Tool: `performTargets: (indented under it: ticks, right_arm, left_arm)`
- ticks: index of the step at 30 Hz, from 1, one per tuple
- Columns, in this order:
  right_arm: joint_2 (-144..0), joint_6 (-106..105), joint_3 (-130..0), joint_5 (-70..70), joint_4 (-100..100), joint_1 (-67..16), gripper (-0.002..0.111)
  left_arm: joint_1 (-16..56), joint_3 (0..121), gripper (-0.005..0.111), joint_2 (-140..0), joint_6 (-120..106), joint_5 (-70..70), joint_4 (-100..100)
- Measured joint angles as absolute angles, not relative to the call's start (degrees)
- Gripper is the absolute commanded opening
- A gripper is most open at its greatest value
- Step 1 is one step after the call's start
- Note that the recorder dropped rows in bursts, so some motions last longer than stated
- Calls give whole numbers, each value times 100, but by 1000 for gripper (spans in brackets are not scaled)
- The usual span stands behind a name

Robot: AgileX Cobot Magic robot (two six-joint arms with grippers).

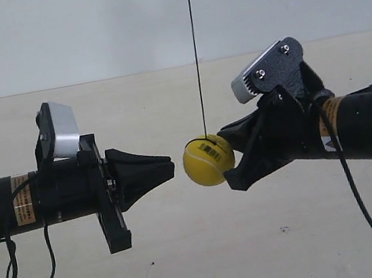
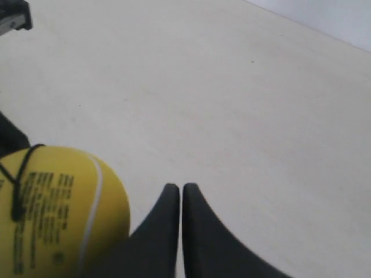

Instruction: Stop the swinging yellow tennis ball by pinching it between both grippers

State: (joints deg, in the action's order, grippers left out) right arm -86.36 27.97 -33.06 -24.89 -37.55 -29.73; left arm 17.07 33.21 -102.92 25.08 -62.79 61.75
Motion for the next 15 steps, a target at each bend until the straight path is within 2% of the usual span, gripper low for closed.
performTargets:
  ticks: [7,15]
  right_arm:
    - [-8226,2869,-3306,-1821,-3637,-2973,0]
    - [-8108,3553,-3306,-1902,-4319,-2973,0]
  left_arm:
    - [1707,3321,5,-10292,2508,-6279,6175]
    - [1707,3321,5,-10292,2508,-6279,6129]
